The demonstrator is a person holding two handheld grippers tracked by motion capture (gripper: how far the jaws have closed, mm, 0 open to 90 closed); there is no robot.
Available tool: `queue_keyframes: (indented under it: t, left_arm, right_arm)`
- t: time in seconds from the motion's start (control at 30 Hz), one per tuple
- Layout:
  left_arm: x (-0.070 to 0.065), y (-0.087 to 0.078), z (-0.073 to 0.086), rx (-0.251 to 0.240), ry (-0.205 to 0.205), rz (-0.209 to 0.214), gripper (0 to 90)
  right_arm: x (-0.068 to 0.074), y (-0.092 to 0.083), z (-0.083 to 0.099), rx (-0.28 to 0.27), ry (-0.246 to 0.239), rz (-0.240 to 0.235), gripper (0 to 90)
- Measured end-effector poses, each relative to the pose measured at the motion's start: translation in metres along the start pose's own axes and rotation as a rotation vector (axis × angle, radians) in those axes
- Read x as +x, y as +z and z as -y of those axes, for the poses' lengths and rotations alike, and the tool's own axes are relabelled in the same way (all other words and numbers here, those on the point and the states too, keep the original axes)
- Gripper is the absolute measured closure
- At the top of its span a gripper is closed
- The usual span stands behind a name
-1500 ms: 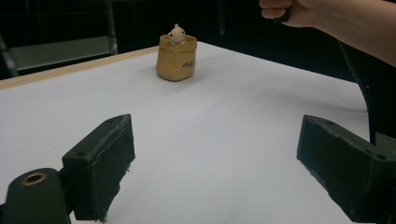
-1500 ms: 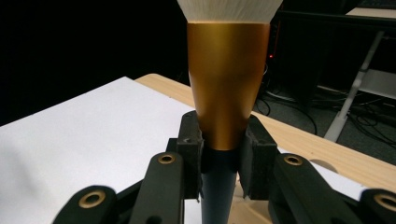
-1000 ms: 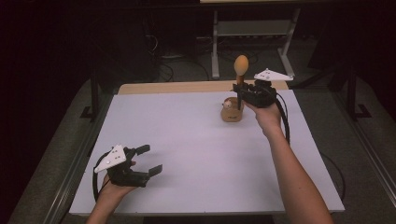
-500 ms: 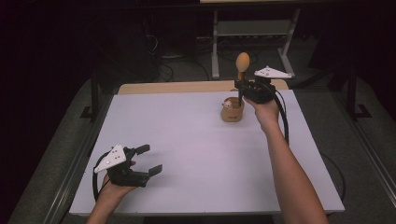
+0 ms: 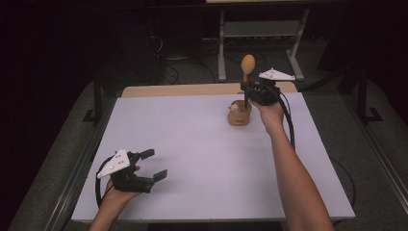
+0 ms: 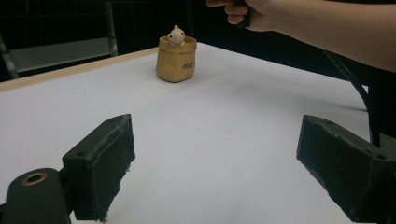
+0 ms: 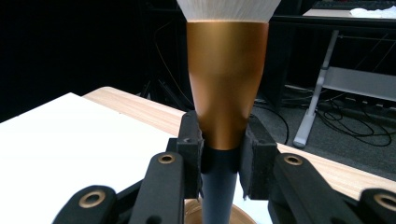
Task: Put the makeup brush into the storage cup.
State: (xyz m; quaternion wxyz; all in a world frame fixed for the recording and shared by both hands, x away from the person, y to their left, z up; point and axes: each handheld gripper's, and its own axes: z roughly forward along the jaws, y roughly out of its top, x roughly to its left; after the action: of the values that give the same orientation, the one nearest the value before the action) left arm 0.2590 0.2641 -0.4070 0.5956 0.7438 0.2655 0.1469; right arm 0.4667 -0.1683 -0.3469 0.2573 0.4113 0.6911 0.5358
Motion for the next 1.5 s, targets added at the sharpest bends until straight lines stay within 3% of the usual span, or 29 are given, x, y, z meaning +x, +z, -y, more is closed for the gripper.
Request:
queue_keyframes:
  t: [0.87, 0.93, 1.5]
  left_arm:
    - [-0.001, 0.001, 0.0, -0.003, 0.001, 0.006, 11.1]
    - [-0.001, 0.001, 0.0, -0.002, 0.0, 0.007, 11.0]
    - [-0.002, 0.002, 0.0, 0.004, 0.004, 0.01, 11.1]
  right_arm:
    - [-0.004, 0.02, 0.017, 0.03, 0.007, 0.011, 71.8]
    - [-0.005, 0.021, 0.018, 0.03, -0.009, 0.015, 71.8]
    - [-0.007, 0.027, 0.033, 0.061, 0.016, 0.012, 71.7]
